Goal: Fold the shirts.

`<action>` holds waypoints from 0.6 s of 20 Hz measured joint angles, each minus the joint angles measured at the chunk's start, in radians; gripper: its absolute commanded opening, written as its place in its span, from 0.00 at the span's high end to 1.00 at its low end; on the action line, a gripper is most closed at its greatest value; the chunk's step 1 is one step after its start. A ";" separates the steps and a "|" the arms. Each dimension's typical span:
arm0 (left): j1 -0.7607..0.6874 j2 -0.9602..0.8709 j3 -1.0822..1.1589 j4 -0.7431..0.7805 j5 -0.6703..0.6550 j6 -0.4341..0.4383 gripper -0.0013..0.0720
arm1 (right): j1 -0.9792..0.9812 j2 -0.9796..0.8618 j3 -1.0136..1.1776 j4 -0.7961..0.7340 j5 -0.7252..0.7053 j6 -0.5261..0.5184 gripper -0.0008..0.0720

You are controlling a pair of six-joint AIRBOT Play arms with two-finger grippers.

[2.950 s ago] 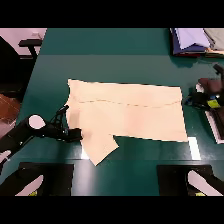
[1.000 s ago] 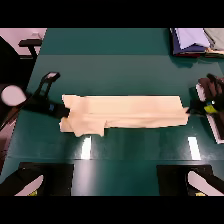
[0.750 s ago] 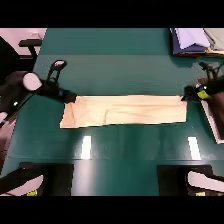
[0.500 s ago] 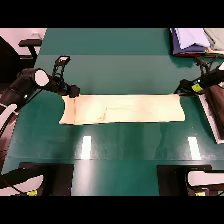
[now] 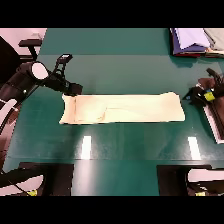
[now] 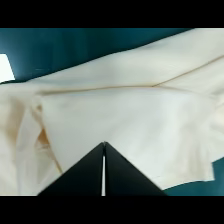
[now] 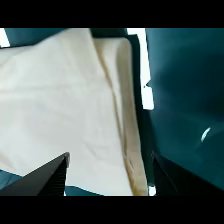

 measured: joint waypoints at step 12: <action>-0.153 -0.139 0.021 -0.235 0.137 0.019 0.95 | 0.029 -0.101 -0.111 0.229 -0.048 -0.132 0.97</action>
